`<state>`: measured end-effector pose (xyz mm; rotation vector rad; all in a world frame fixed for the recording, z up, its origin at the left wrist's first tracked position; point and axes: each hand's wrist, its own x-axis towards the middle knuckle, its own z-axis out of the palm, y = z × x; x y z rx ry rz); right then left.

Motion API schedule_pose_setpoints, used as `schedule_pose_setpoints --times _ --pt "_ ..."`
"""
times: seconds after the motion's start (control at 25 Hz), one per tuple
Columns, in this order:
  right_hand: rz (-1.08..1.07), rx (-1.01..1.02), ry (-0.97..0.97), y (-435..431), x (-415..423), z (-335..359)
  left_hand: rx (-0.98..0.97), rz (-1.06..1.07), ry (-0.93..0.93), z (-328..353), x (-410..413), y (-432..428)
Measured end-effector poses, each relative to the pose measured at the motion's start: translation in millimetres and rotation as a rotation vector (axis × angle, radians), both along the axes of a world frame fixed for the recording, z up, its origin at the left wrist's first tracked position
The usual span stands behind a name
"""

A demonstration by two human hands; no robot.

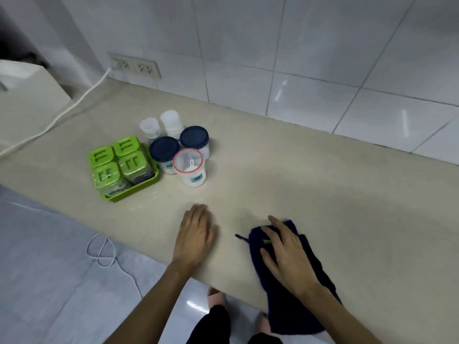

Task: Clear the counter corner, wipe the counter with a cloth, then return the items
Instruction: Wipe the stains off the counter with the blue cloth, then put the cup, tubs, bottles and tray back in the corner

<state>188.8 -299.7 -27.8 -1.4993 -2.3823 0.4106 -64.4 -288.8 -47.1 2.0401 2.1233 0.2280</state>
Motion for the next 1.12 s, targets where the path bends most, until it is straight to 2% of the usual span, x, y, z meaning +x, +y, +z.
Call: schedule_pose_setpoints --times 0.2,0.28,0.44,0.68,0.88,1.0,1.12 --pt "0.086 -0.005 0.062 63 -102 8 0.042 0.104 -0.078 -6 -47 27" --pt "0.030 -0.035 0.108 95 -146 13 0.046 0.148 -0.121 -15 -61 36" --pt "-0.134 -0.253 0.333 152 -213 14 0.071 0.190 -0.219 -30 -74 50" --pt "-0.233 -0.169 0.520 164 -243 -9 0.119 0.168 -0.250 -35 -77 50" --pt "-0.373 -0.107 0.651 156 -190 9 0.194 0.110 -0.338 -21 -54 57" --pt "-0.507 -0.082 0.679 165 -99 23 0.202 0.005 -0.363 -13 -5 81" --pt "-0.688 -0.025 0.567 182 10 27 0.202 -0.231 -0.277 -10 71 122"
